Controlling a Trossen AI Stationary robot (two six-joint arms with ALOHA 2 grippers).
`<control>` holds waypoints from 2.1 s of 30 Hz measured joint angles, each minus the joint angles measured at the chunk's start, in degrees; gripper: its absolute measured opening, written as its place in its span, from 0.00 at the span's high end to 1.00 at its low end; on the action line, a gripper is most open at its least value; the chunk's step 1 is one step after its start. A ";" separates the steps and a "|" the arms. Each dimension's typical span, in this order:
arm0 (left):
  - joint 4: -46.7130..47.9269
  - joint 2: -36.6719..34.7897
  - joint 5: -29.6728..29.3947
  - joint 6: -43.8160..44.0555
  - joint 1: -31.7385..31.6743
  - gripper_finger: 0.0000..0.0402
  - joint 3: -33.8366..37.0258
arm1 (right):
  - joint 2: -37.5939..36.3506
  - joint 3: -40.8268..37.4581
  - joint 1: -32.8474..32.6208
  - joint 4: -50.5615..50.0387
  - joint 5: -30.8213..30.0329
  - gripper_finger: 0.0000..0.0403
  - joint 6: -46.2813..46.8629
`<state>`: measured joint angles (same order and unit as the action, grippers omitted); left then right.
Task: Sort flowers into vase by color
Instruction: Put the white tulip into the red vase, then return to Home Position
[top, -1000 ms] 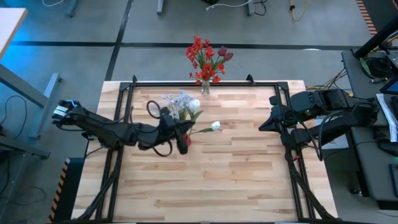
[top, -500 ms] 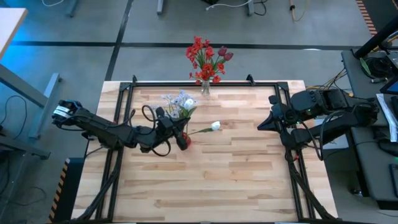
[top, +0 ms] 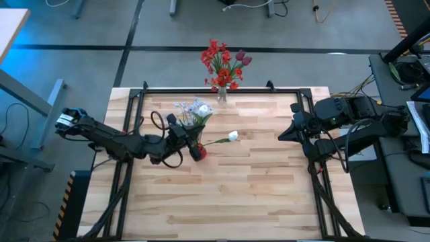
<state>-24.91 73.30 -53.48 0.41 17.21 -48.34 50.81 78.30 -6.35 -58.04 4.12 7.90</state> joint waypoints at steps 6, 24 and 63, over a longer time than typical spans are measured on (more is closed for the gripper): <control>0.24 0.93 0.01 4.47 0.00 1.00 2.69 | 0.00 0.00 0.02 -0.01 0.02 0.97 0.00; -9.46 0.95 2.42 6.34 0.04 0.95 11.59 | 0.07 0.00 0.01 0.00 -1.19 0.97 0.02; 24.69 -4.63 18.69 22.68 0.54 0.67 -1.11 | 1.81 0.00 0.02 -0.15 -1.14 0.97 -0.29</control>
<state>-0.21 68.68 -34.78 23.09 17.76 -49.45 52.62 78.30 -6.33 -58.19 2.98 7.61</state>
